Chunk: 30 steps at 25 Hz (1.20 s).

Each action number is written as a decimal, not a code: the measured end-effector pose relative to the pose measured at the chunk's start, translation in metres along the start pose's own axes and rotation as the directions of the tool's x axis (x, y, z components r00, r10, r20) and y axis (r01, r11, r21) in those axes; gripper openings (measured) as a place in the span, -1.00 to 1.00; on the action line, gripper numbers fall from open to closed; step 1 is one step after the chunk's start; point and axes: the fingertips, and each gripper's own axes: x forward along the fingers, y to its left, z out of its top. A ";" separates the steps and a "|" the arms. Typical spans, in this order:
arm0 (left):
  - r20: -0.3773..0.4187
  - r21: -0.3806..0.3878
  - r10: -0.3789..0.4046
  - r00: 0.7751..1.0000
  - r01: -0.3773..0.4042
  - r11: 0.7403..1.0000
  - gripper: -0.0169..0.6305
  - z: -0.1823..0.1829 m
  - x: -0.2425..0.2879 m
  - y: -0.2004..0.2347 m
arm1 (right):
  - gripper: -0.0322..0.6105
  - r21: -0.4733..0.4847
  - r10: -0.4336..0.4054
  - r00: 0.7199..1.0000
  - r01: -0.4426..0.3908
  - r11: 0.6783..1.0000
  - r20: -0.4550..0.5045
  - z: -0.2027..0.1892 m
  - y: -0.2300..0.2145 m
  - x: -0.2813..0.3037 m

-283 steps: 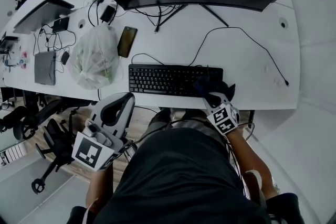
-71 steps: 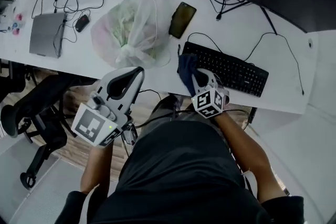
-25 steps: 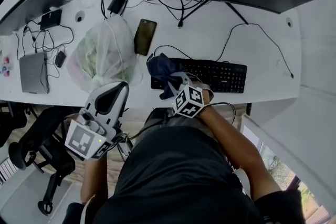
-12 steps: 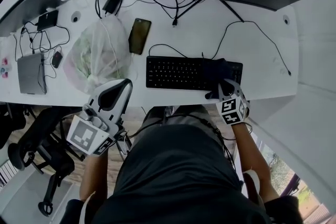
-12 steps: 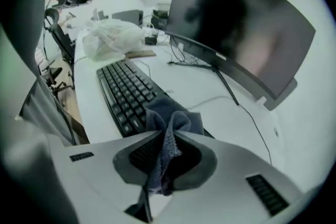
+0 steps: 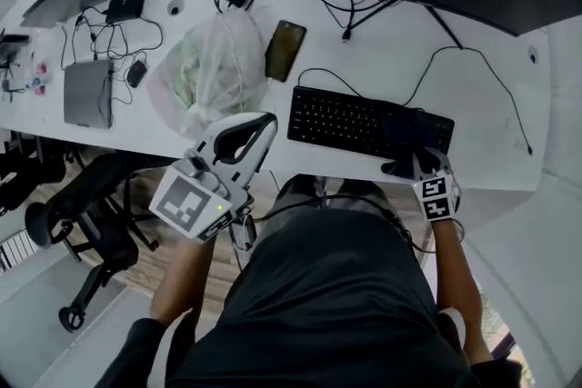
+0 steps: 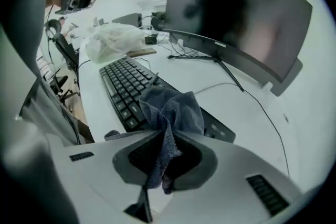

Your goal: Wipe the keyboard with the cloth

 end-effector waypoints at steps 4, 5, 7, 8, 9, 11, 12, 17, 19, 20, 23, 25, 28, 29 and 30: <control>0.016 0.030 0.033 0.999 -0.034 0.999 -0.94 0.000 -0.008 0.007 | -0.75 0.093 -0.067 0.996 0.073 0.993 -0.063 -0.028 -0.033 -0.004; 0.019 0.037 0.042 0.999 -0.043 0.998 -0.94 0.000 -0.011 0.008 | -0.75 0.107 -0.083 0.993 0.092 0.990 -0.090 -0.038 -0.041 -0.004; 0.029 0.041 0.060 0.998 -0.061 0.997 -0.94 0.001 -0.015 0.009 | -0.75 0.152 -0.097 0.985 0.119 0.981 -0.142 -0.056 -0.058 -0.008; 0.037 0.039 0.068 0.997 -0.069 0.997 -0.94 0.002 -0.017 0.009 | -0.75 0.181 -0.099 0.983 0.127 0.975 -0.153 -0.060 -0.067 -0.014; 0.047 0.037 0.076 0.996 -0.077 0.996 -0.94 0.004 -0.018 0.010 | -0.74 0.205 -0.104 0.984 0.133 0.970 -0.145 -0.058 -0.075 -0.023; 0.063 0.030 0.094 0.994 -0.096 0.995 -0.94 0.006 -0.023 0.013 | -0.74 0.228 -0.122 0.988 0.140 0.964 -0.090 -0.039 -0.091 -0.043; 0.069 0.024 0.104 0.992 -0.106 0.994 -0.94 0.006 -0.025 0.014 | -0.74 0.233 -0.131 0.990 0.140 0.962 -0.053 -0.026 -0.097 -0.052; 0.106 0.008 0.135 0.985 -0.136 0.991 -0.94 0.012 -0.029 0.011 | -0.74 0.270 -0.162 0.973 0.114 0.956 0.164 0.054 -0.119 -0.101; 0.124 0.012 0.137 0.983 -0.140 0.990 -0.94 0.018 -0.028 0.008 | -0.74 0.293 -0.152 0.949 0.067 0.954 0.276 0.088 -0.122 -0.121; 0.134 0.016 0.138 0.981 -0.141 0.990 -0.94 0.021 -0.027 0.007 | -0.74 0.306 -0.143 0.931 0.035 0.951 0.336 0.104 -0.123 -0.130; 0.160 0.038 0.130 0.978 -0.138 0.990 -0.94 0.032 -0.024 0.001 | -0.74 0.322 -0.124 0.860 -0.050 0.945 0.495 0.149 -0.122 -0.162; 0.173 0.058 0.120 0.978 -0.132 0.990 -0.94 0.039 -0.023 -0.004 | -0.75 0.303 -0.113 0.811 -0.082 0.949 0.574 0.176 -0.116 -0.186; 0.185 0.081 0.113 0.976 -0.130 0.988 -0.94 0.046 -0.028 -0.008 | -0.75 0.206 -0.078 0.732 -0.086 0.975 0.677 0.209 -0.100 -0.226; 0.188 0.085 0.114 0.976 -0.132 0.988 -0.94 0.048 -0.031 -0.009 | -0.76 0.167 -0.067 0.709 -0.072 0.983 0.702 0.219 -0.093 -0.240; 0.192 0.087 0.115 0.975 -0.133 0.987 -0.94 0.050 -0.034 -0.010 | -0.76 0.137 -0.059 0.688 -0.060 0.989 0.724 0.228 -0.087 -0.255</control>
